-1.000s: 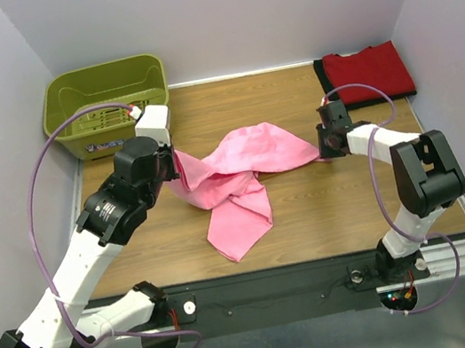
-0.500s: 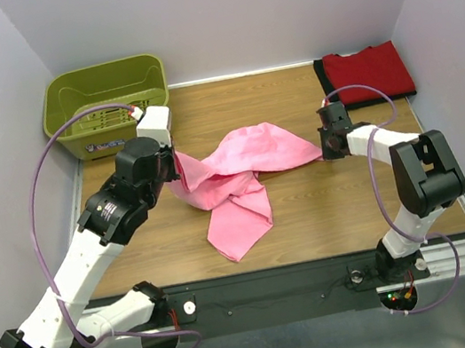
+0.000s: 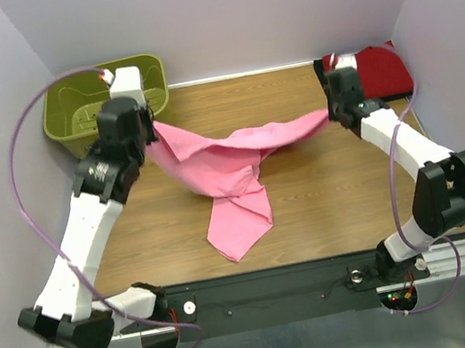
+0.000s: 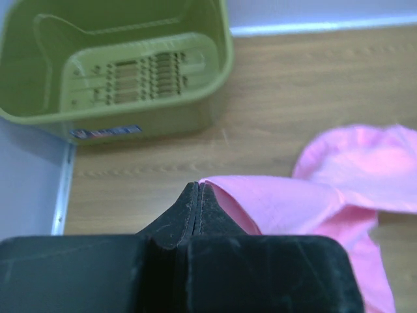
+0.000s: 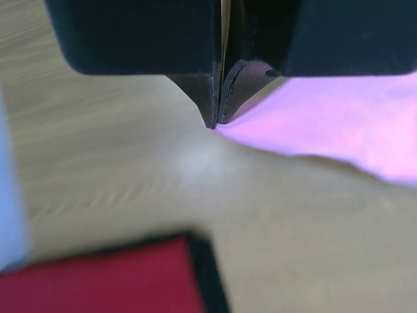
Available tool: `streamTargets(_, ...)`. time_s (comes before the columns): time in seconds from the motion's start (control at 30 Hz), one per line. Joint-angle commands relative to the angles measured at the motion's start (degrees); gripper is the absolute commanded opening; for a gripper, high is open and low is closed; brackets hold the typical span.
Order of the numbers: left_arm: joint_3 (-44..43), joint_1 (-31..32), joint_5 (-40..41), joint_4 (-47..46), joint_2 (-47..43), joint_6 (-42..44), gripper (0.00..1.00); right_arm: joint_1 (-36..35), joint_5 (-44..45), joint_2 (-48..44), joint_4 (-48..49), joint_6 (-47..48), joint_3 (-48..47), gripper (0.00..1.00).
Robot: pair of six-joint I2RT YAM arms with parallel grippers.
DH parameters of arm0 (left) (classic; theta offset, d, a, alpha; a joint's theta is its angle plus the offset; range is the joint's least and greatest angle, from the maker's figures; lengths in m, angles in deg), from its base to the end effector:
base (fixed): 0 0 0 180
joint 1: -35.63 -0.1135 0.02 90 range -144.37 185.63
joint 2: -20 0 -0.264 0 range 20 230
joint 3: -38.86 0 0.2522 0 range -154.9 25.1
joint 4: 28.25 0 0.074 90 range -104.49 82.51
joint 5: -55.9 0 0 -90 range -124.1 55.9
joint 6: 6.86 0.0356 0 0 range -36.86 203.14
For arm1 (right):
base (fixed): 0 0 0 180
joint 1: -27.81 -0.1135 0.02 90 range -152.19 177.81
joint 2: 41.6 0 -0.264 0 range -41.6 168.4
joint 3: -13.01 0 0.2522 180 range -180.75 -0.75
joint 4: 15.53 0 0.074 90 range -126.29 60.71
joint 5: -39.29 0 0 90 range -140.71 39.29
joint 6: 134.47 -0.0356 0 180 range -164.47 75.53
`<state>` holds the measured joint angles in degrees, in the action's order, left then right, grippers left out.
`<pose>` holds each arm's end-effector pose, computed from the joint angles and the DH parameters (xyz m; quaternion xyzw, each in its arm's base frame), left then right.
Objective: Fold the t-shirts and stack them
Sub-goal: Flatten the tshirt out
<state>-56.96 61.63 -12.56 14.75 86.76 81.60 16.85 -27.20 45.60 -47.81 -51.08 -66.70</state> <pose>0.2217 -0.0936 0.4528 0.0514 0.7806 -0.0011 0.6229 0.3356 0.0505 0.2761 0.0528 0.8891 -0.1188 0.4388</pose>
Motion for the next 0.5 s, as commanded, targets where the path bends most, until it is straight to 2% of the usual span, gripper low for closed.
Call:
streamTargets(0.0,-12.92,-5.6,-2.2,-5.5,5.73,1.19,0.0,0.06,10.59,-4.67,2.7,8.35,-13.65,0.01)
streamTargets(0.17,-28.22,-6.66,-4.04,-7.34,11.36,1.19,0.0,-0.03,11.82,-5.9,2.79,15.21,-30.07,0.01)
streamTargets(0.2,-33.46,-6.66,-4.05,-7.26,11.98,1.19,0.0,-0.03,11.39,-6.16,2.79,17.4,-32.46,0.01)
streamTargets(0.3,-43.58,-6.75,-4.14,-5.68,14.44,4.35,0.0,-0.02,9.73,-7.3,2.79,20.67,-39.24,0.0)
streamTargets(0.37,-45.2,-6.66,-5.54,-7.34,13.23,5.93,0.0,-0.03,8.84,-8.53,2.79,22.16,-41.09,0.01)
streamTargets(0.47,-41.88,-6.66,-7.21,-11.99,7.35,6.72,0.0,-0.03,6.56,-12.57,2.79,22.78,-41.36,0.01)
